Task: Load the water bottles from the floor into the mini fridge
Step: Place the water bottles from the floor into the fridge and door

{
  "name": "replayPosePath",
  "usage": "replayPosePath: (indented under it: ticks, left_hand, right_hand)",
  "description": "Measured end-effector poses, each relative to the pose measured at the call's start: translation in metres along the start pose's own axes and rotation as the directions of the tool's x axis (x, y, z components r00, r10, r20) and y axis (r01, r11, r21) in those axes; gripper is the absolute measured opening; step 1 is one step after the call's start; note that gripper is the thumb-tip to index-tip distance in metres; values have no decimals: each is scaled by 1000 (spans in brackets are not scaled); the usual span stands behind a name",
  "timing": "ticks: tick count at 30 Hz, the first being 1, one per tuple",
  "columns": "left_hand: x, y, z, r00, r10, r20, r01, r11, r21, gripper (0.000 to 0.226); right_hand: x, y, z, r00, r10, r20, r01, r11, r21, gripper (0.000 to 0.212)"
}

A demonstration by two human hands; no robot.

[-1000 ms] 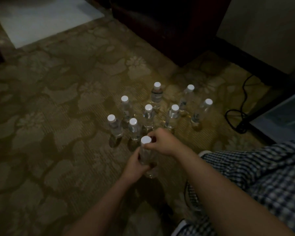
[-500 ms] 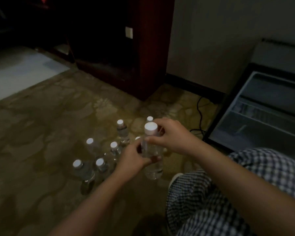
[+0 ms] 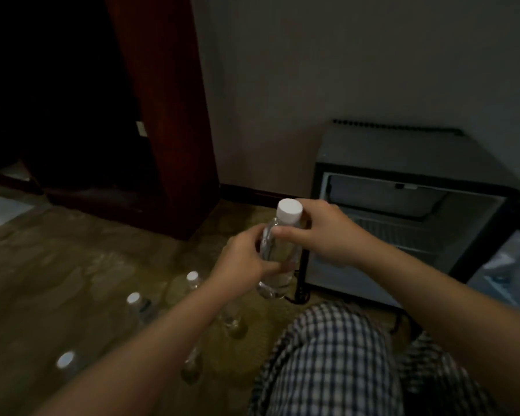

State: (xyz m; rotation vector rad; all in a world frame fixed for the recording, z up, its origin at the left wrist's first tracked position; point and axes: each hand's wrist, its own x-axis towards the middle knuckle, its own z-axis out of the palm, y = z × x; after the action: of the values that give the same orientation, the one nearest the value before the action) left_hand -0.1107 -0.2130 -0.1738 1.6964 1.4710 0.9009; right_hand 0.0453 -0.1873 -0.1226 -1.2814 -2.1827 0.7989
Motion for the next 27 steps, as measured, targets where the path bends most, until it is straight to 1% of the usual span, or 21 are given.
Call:
replayPosePath:
  ticks: [5, 7, 9, 11, 13, 15, 17, 19, 21, 23, 24, 27]
  left_hand:
    - [44, 34, 33, 995, 55, 83, -59, 997, 58, 69]
    - [61, 43, 49, 989, 67, 129, -76, 995, 67, 68]
    - [79, 51, 67, 980, 81, 179, -99, 991, 94, 65]
    - [97, 56, 84, 974, 84, 213, -125, 974, 188, 63]
    - [115, 57, 102, 965, 71, 253, -147, 943, 299, 61]
    - [134, 56, 120, 955, 28, 295, -159, 889, 429, 62]
    - [151, 53, 138, 941, -33, 336, -170, 813, 557, 67]
    - [166, 50, 157, 923, -94, 373, -166, 778, 607, 68]
    - [173, 43, 170, 905, -145, 399, -130, 800, 586, 60]
    - [185, 30, 189, 889, -161, 428, -106, 839, 534, 47]
    - [191, 21, 198, 879, -166, 447, -93, 860, 502, 44]
    - [202, -8, 223, 848, -163, 504, -63, 914, 401, 45]
  right_hand:
    - [-3, 35, -45, 994, 46, -95, -46, 999, 11, 17]
    - [-4, 51, -60, 989, 65, -131, -65, 998, 4, 10]
    - [-5, 73, -74, 983, 96, -159, -97, 995, 4, 10]
    - [-3, 93, -83, 975, 129, -178, -132, 991, -4, 14]
    - [-2, 113, -89, 966, 161, -202, -167, 986, -16, 13]
    - [-1, 132, -91, 955, 192, -225, -199, 980, -7, 12]
    - [1, 152, -90, 939, 229, -256, -240, 971, -10, 19]
    - [4, 177, -87, 921, 273, -278, -287, 958, -10, 18]
    - [5, 195, -80, 902, 331, -278, -344, 939, 0, 15]
    - [8, 221, -74, 880, 386, -277, -397, 918, 20, 14]
    - [9, 232, -70, 870, 408, -279, -416, 909, 31, 16]
    - [12, 263, -55, 845, 449, -292, -447, 891, 75, 19]
